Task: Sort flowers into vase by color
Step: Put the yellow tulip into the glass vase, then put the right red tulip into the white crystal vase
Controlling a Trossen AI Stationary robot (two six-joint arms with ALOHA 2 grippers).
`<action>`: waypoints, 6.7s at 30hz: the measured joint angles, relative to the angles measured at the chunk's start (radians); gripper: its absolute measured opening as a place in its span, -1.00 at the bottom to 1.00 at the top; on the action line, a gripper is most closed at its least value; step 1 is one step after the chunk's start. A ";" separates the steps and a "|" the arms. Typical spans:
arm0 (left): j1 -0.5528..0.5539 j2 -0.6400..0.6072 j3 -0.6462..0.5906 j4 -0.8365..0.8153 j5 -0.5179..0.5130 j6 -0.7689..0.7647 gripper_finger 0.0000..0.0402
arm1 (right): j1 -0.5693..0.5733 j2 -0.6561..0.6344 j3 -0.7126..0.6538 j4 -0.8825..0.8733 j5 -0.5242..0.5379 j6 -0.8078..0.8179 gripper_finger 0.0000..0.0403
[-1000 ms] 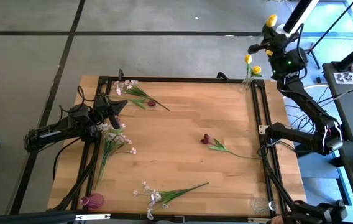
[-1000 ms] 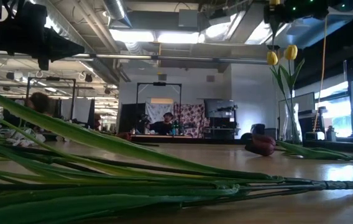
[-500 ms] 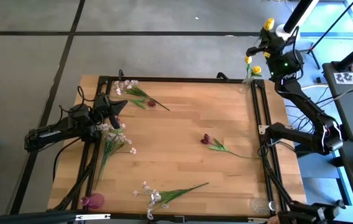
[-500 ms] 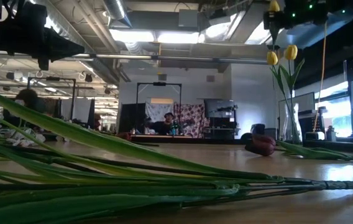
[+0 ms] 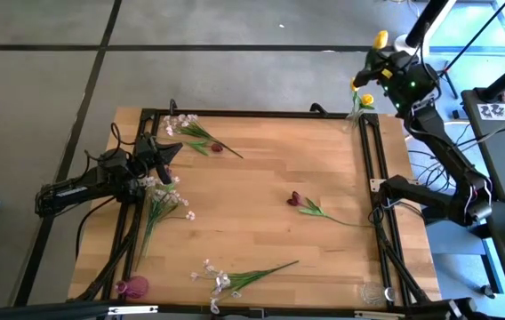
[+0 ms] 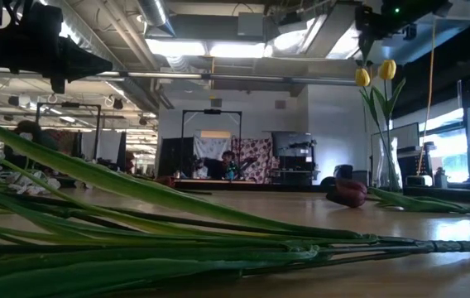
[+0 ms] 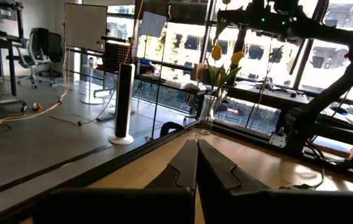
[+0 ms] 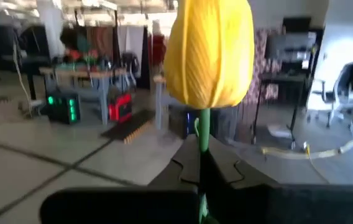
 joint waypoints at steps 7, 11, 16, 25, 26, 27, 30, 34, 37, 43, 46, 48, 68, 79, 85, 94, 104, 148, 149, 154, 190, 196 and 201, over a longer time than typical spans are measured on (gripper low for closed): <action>0.000 0.000 0.000 0.000 0.000 0.000 -1.00 | 0.000 0.042 0.105 -0.154 0.001 0.046 -1.00; 0.000 0.000 0.000 0.000 0.000 0.000 -1.00 | 0.000 0.046 0.144 -0.175 -0.002 0.047 -1.00; 0.000 0.000 0.000 0.000 0.000 0.000 -1.00 | 0.000 0.052 0.180 -0.199 -0.009 0.046 -1.00; 0.000 0.000 0.000 0.000 0.000 0.000 -1.00 | 0.000 0.064 0.190 -0.251 0.011 -0.065 -1.00; 0.000 0.000 0.000 0.000 0.000 0.000 -1.00 | 0.000 0.067 0.190 -0.257 0.020 -0.076 -1.00; 0.000 0.000 0.000 0.000 0.000 0.000 -1.00 | 0.000 0.070 0.190 -0.269 0.026 -0.090 -1.00; 0.000 0.000 0.000 0.000 0.000 0.000 -1.00 | 0.000 0.072 0.189 -0.294 0.026 -0.109 -1.00; 0.000 0.000 0.000 0.000 0.000 0.000 -1.00 | 0.001 0.084 0.189 -0.337 0.033 -0.139 -1.00; 0.000 0.000 0.000 0.000 0.000 0.000 -1.00 | 0.001 0.094 0.189 -0.367 0.041 -0.123 -1.00; 0.000 0.000 0.000 0.000 0.000 0.000 -1.00 | 0.036 0.095 0.189 -0.362 0.034 -0.093 -1.00; 0.000 0.000 0.000 0.000 0.000 0.000 -1.00 | 0.094 0.094 0.189 -0.347 0.085 -0.093 -1.00; 0.000 0.000 0.000 0.000 0.000 0.000 -1.00 | 0.123 0.094 0.189 -0.331 0.112 -0.095 -1.00; 0.000 0.000 0.000 0.000 0.000 0.000 -1.00 | 0.144 0.100 0.084 -0.190 0.205 -0.085 -1.00; 0.000 0.000 0.000 0.000 0.000 0.000 -1.00 | 0.144 0.085 0.100 -0.201 0.257 -0.095 -1.00; 0.000 0.000 0.000 0.000 0.000 0.000 -1.00 | 0.145 0.087 0.017 -0.192 0.291 -0.044 -1.00; 0.000 0.000 0.000 0.000 0.000 0.000 -1.00 | 0.144 0.088 -0.001 -0.265 0.328 -0.092 -0.83; 0.000 0.000 0.000 0.000 0.000 0.000 -1.00 | 0.144 0.089 0.049 -0.415 0.289 -0.120 -0.08; 0.000 0.000 0.000 0.000 0.000 0.000 -1.00 | 0.152 0.002 0.392 -0.816 -0.380 -0.544 0.55; 0.000 0.000 0.000 0.000 0.000 0.000 -1.00 | 0.168 0.001 0.392 -0.830 -0.444 -0.562 0.55; 0.000 0.000 0.000 0.023 -0.027 -0.001 -1.00 | 0.404 0.013 0.392 -0.999 -0.474 -0.536 0.55; 0.000 0.000 0.000 0.165 0.019 -0.288 -1.00 | 1.281 0.807 -0.033 -0.727 -0.005 0.438 -0.41; 0.000 0.000 0.000 0.164 0.019 -0.287 -1.00 | 1.277 0.803 -0.020 -0.753 -0.039 0.507 -0.73; 0.000 0.000 0.000 0.164 0.019 -0.287 -1.00 | 1.276 0.776 0.014 -0.791 -0.112 0.506 -0.71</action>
